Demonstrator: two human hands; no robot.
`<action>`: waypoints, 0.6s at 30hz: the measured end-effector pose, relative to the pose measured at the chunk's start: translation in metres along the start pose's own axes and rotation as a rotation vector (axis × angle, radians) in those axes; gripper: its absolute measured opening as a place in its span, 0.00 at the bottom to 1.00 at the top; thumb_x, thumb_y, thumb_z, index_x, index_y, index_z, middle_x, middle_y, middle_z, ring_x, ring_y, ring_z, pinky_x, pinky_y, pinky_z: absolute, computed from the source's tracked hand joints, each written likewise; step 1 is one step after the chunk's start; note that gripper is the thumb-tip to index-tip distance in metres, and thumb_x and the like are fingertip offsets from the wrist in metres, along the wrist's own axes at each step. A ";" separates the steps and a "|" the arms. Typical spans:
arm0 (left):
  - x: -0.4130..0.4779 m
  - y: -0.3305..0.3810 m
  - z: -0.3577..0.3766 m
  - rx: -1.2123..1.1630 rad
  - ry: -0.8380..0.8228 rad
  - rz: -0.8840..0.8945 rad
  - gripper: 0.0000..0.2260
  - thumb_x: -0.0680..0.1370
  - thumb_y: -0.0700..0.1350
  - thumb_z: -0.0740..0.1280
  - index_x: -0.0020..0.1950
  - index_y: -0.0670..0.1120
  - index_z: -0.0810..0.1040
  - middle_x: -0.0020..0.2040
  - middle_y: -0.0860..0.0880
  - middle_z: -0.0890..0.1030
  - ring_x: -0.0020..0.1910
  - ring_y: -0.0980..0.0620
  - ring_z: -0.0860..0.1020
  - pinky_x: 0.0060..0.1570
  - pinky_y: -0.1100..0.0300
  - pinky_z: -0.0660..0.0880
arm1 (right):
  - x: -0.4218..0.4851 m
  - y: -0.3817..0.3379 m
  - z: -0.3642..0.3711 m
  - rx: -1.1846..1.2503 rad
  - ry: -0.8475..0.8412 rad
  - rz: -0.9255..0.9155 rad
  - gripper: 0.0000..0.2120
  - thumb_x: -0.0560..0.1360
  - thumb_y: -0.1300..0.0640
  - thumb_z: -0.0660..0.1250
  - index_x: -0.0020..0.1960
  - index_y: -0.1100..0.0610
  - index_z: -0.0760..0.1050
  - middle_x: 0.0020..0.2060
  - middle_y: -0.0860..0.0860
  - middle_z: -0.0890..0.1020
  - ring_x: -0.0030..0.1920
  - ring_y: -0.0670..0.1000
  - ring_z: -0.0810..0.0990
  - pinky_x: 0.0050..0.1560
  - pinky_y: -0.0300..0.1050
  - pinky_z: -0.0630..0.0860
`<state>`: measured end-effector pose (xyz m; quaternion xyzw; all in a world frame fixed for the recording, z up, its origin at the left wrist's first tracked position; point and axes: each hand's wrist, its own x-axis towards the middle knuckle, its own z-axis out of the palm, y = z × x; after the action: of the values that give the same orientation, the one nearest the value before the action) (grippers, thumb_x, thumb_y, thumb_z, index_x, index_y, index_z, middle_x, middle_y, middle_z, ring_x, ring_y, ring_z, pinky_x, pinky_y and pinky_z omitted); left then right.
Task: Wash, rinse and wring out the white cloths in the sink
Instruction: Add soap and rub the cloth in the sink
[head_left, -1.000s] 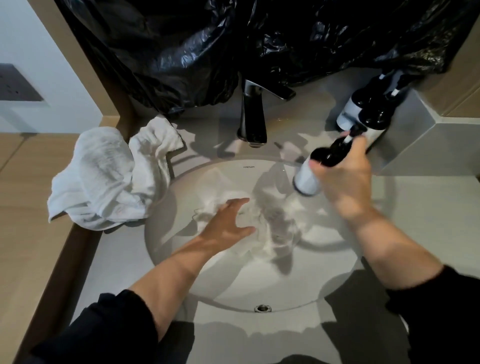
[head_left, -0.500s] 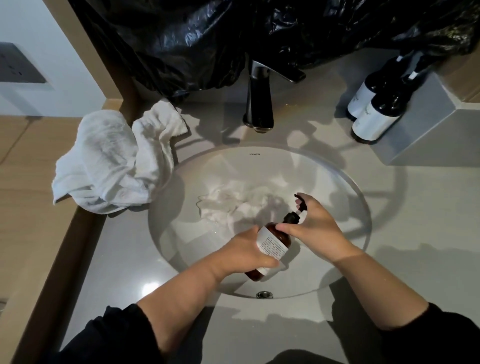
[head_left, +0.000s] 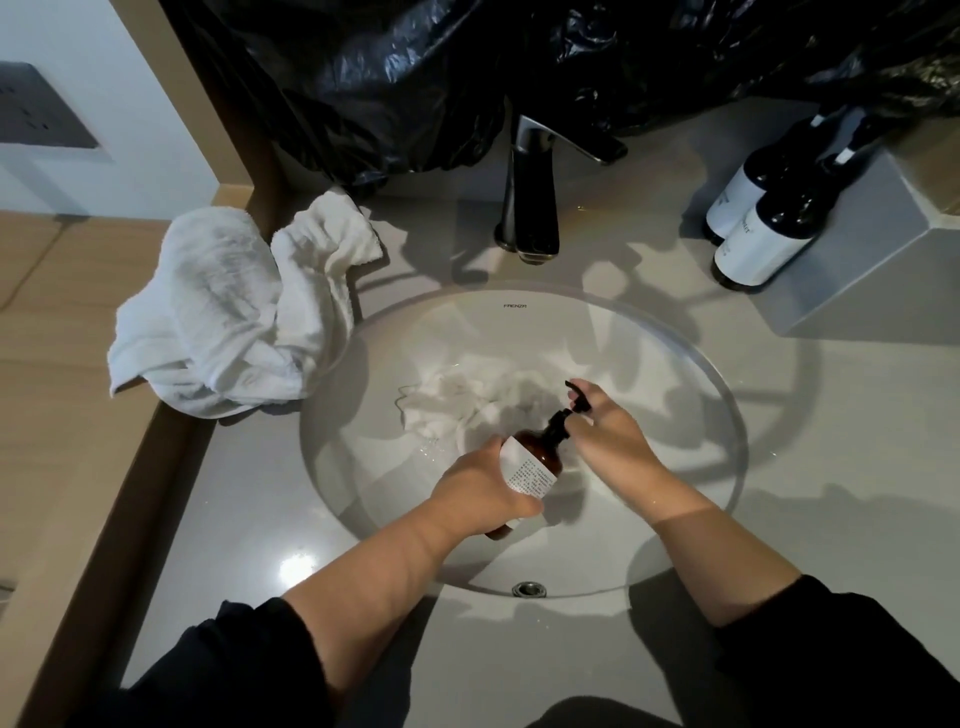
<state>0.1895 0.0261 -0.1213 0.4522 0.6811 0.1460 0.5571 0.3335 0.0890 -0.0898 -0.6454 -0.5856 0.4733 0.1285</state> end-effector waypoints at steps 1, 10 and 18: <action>-0.002 0.001 -0.002 -0.009 0.011 -0.006 0.22 0.67 0.45 0.74 0.58 0.52 0.69 0.47 0.50 0.79 0.39 0.50 0.82 0.33 0.54 0.82 | 0.004 -0.005 -0.003 0.000 0.021 -0.010 0.23 0.78 0.60 0.58 0.73 0.52 0.64 0.66 0.51 0.73 0.65 0.49 0.71 0.59 0.36 0.64; -0.020 -0.018 -0.025 -0.118 0.163 -0.102 0.20 0.67 0.45 0.74 0.54 0.49 0.69 0.47 0.48 0.78 0.37 0.48 0.83 0.30 0.55 0.81 | 0.014 -0.041 0.032 -0.059 -0.039 -0.097 0.23 0.75 0.68 0.56 0.66 0.54 0.74 0.52 0.49 0.76 0.51 0.49 0.74 0.50 0.37 0.72; -0.019 -0.017 -0.026 -0.102 0.262 -0.057 0.21 0.66 0.48 0.73 0.55 0.51 0.68 0.45 0.50 0.79 0.37 0.49 0.83 0.34 0.51 0.82 | 0.025 -0.043 0.040 0.307 0.012 -0.053 0.20 0.75 0.69 0.58 0.61 0.53 0.78 0.56 0.54 0.81 0.53 0.50 0.80 0.50 0.35 0.75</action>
<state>0.1575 0.0102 -0.1130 0.3807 0.7521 0.2224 0.4898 0.2729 0.1076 -0.0913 -0.6051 -0.5226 0.5499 0.2416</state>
